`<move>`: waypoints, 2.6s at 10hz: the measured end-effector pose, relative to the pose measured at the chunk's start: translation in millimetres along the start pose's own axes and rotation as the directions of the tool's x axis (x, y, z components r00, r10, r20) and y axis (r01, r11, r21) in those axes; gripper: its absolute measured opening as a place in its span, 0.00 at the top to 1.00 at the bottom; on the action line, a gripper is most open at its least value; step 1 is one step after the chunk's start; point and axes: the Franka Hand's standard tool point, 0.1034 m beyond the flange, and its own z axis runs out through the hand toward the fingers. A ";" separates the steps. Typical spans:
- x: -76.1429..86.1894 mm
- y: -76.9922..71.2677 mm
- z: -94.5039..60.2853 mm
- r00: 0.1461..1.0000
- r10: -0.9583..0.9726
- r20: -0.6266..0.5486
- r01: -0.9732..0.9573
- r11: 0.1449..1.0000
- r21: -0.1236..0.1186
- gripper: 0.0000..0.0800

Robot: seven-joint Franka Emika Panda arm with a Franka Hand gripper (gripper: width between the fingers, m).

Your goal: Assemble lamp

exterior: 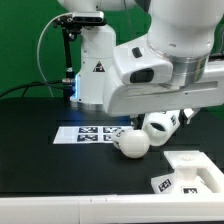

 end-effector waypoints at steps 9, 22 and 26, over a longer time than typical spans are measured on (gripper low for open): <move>-21.4 25.3 28.5 0.932 0.083 0.354 -0.055 0.995 -0.087 0.13; -40.1 26.3 87.9 0.917 0.091 0.389 -0.060 0.994 -0.091 0.13; -40.9 28.7 92.1 0.918 0.089 0.387 -0.059 0.994 -0.088 0.13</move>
Offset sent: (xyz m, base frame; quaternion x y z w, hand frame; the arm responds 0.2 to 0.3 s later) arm -0.0068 -0.0526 0.0005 -0.1382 -0.0986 0.0342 0.9849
